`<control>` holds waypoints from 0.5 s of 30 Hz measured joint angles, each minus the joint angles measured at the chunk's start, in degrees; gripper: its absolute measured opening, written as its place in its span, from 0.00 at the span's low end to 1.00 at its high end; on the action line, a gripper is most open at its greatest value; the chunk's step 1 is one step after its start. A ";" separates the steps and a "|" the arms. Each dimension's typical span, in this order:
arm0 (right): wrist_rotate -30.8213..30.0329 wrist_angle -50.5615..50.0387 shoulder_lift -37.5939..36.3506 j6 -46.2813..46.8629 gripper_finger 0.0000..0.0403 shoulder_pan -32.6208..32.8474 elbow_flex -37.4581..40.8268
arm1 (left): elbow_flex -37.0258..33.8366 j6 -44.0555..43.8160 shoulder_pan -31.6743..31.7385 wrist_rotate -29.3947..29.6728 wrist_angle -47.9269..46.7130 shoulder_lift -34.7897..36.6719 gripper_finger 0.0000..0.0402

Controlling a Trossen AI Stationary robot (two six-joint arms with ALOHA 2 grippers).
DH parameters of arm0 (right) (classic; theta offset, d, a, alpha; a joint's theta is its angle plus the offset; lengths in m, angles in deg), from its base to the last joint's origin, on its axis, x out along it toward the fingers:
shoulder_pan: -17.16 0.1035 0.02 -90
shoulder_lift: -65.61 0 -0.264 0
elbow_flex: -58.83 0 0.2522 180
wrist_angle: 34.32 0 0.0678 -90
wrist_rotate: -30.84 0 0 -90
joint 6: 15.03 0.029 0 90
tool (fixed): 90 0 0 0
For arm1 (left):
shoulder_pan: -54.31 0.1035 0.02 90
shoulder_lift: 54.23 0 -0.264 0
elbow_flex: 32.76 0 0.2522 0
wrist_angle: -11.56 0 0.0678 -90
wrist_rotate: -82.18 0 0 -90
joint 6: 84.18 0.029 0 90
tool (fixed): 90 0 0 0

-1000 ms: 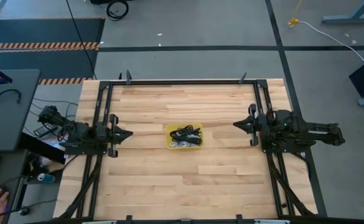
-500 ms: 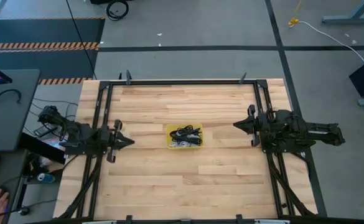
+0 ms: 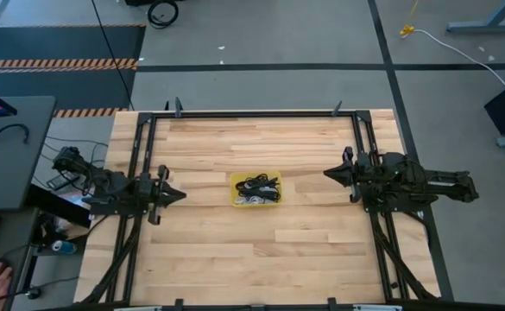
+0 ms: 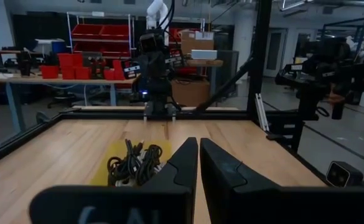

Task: Pick and place USB-C Cables
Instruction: Return to Home Position

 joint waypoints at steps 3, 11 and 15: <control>-0.02 -0.08 0.00 -2.00 0.04 -0.04 -0.01 | 0.00 -0.04 0.00 0.00 0.02 0.00 0.06; -0.86 -0.10 0.00 -6.41 0.01 -0.04 0.01 | -0.02 -4.04 0.00 0.00 0.06 0.00 0.06; -1.57 -0.11 0.00 -7.87 0.01 -0.04 -0.01 | -0.02 -1.16 0.00 1.45 -0.01 0.00 0.05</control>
